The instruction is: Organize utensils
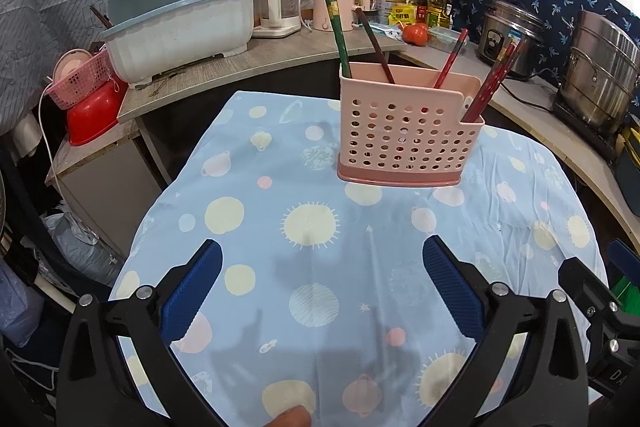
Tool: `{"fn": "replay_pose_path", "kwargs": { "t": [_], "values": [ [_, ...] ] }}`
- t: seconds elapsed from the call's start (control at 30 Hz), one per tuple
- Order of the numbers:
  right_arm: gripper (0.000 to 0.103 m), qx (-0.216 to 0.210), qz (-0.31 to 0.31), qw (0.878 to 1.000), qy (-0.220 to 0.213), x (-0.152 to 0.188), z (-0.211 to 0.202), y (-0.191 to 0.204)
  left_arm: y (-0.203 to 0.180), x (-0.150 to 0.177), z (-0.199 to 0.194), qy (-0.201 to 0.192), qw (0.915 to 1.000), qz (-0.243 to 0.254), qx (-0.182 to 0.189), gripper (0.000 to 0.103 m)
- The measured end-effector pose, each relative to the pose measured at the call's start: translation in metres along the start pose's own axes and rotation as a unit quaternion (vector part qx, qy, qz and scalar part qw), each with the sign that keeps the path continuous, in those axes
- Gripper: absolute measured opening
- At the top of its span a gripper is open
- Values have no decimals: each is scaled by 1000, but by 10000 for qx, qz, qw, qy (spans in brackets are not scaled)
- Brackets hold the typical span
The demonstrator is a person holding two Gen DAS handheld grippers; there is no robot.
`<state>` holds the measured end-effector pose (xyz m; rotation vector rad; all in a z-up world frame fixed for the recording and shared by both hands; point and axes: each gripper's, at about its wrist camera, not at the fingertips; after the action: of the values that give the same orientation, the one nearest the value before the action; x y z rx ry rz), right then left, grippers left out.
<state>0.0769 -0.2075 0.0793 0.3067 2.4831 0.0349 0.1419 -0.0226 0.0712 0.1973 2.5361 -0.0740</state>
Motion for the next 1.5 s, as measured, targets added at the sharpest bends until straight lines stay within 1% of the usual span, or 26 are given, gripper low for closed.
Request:
{"fn": "replay_pose_path", "kwargs": {
  "t": [0.33,0.73,1.03,1.5],
  "values": [
    [97,3,-5,10000,6,2,1,1,-1,0,1,8,10000,36,-47,96],
    [97,107,-77,9999,-22,4,2,5,-4,3,2,70,9999,116,-43,96],
    [97,119,-117,9999,1,5,3,9,-4,4,1,19,9998,48,-199,96],
    [97,114,-126,9999,-3,6,4,11,-3,5,1,41,9998,73,-189,96]
  ]
}}
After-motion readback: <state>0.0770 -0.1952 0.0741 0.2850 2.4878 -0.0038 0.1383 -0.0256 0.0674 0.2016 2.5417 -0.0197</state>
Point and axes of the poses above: each gripper's, at about its wrist camera, not at the fingertips, and z roughly the way its jaws point, y to its left, x to its underside, and after that the axes turned 12 degrees about y, right-handed
